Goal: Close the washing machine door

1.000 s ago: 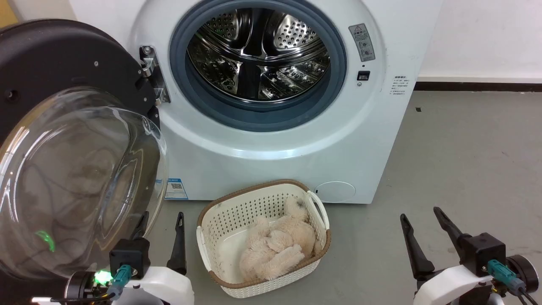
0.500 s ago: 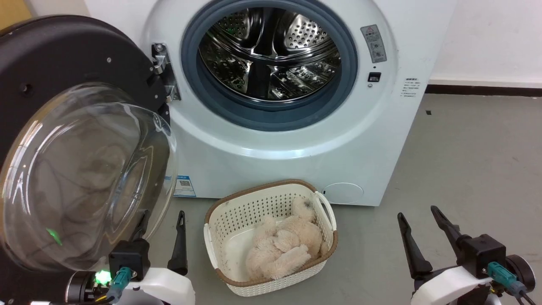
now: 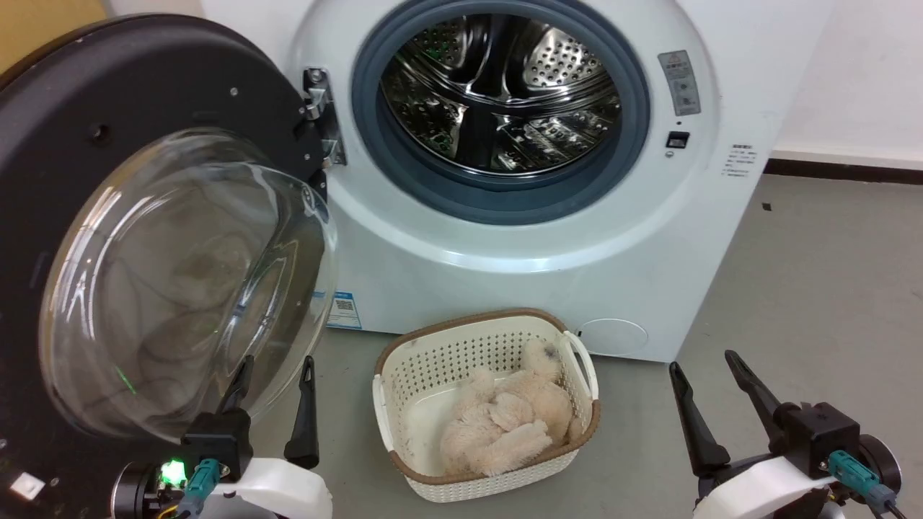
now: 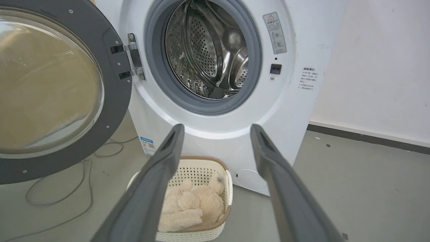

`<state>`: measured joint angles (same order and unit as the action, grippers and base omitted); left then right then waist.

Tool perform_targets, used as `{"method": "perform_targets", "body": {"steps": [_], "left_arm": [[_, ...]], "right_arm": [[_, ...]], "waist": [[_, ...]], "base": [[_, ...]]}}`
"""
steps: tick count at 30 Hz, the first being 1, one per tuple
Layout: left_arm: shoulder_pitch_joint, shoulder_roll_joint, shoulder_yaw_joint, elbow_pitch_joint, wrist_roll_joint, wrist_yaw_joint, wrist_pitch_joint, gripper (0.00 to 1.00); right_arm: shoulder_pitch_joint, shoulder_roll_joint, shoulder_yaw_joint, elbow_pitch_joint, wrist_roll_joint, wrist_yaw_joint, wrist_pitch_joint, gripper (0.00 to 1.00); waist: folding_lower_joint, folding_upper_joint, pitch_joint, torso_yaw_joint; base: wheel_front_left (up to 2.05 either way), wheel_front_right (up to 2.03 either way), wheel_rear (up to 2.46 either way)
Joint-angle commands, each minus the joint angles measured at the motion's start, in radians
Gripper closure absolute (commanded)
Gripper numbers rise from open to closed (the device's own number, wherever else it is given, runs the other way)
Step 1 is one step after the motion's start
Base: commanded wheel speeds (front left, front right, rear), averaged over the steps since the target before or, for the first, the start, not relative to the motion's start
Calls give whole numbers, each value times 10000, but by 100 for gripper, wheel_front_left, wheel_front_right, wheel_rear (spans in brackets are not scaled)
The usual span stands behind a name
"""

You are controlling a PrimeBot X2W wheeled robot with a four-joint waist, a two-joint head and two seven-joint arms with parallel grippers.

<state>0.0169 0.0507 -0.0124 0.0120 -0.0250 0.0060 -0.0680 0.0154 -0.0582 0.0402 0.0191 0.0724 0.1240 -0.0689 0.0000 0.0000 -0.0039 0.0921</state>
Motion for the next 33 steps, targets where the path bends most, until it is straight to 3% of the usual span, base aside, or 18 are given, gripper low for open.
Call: {"method": "perform_targets", "body": {"steps": [1, 33], "left_arm": [[88, -2, 10, 9, -57, -1, -104, 0], [294, -3, 146, -178, -239, 44, -772, 0]], "right_arm": [[52, -58, 43, 20, 83, 19, -96, 0], [5, -251, 664, 312, 839, 36, -764, 0]], "waist": [[0, 0, -11, 76], [0, 0, -100, 1891]], "base": [[0, 0, 0], [0, 0, 0]]}}
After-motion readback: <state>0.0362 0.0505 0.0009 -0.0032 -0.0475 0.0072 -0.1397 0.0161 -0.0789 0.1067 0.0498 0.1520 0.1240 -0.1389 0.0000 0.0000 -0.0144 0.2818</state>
